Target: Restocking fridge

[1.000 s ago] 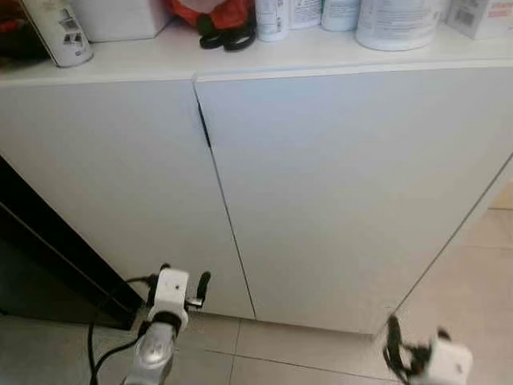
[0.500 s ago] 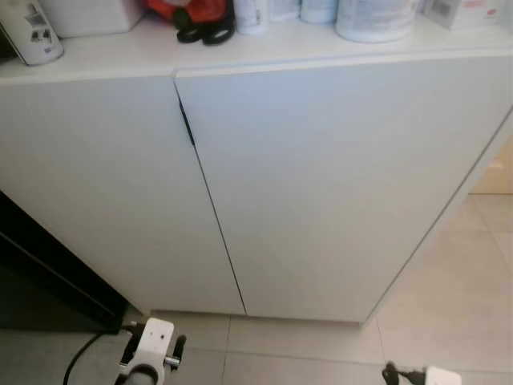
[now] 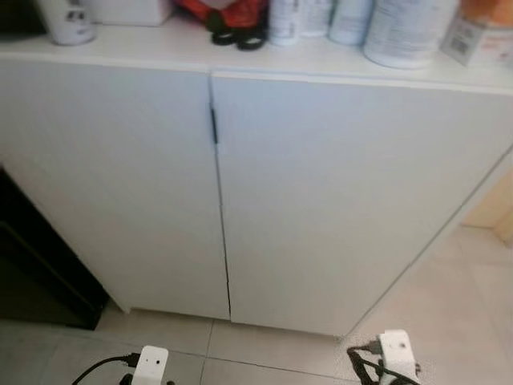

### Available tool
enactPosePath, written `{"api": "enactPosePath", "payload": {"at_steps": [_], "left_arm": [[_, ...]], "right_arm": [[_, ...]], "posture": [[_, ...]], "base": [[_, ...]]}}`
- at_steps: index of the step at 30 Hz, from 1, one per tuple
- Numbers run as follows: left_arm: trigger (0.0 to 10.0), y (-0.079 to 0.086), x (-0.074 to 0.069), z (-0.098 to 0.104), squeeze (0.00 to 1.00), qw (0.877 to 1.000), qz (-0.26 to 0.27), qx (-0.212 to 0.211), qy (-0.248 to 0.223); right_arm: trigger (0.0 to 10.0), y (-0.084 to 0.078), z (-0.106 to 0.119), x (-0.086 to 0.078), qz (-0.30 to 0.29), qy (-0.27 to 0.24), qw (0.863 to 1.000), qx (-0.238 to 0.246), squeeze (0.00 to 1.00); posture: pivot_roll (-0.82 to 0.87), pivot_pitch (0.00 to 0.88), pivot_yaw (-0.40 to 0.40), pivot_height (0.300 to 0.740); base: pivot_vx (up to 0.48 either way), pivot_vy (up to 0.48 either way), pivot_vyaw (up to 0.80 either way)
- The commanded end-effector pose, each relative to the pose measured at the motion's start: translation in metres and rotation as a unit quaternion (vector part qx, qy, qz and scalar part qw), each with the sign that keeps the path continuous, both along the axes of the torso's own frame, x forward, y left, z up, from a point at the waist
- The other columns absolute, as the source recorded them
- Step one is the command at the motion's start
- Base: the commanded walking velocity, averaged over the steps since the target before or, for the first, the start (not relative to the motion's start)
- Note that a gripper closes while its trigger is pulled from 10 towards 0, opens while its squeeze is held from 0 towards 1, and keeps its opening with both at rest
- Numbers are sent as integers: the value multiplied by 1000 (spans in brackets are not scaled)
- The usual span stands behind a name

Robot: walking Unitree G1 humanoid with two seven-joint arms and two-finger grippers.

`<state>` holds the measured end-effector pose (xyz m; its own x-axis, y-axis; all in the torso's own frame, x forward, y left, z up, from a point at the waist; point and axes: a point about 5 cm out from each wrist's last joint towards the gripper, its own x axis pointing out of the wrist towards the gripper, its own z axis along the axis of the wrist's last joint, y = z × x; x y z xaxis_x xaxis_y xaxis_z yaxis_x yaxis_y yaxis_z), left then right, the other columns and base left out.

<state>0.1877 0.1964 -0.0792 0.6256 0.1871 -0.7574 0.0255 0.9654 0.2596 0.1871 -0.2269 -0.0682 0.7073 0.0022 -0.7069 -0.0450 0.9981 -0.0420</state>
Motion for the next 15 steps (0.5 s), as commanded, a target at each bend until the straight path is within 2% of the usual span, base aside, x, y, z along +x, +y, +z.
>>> {"api": "enactPosePath", "payload": {"at_steps": [1,5,10,15], "left_arm": [[10000,-1,2,0,0,1000,10,-4,2],[10000,-3,4,1,0,1000,10,-2,3],[10000,4,-2,-1,0,1000,22,3,15],[10000,9,0,3,0,999,27,-33,-25]], "right_arm": [[10000,1,-3,-4,-10,16,1000,4,0],[10000,2,-2,0,-19,17,1000,5,0],[10000,7,-2,5,-31,14,999,9,0],[10000,16,-4,4,-30,19,999,20,0]], "posture": [[-98,0,-48,740],[-80,5,-51,740],[-32,33,-67,740],[-8,64,-69,740]], "base": [[0,0,0],[0,0,0],[0,0,0],[0,0,0]]}}
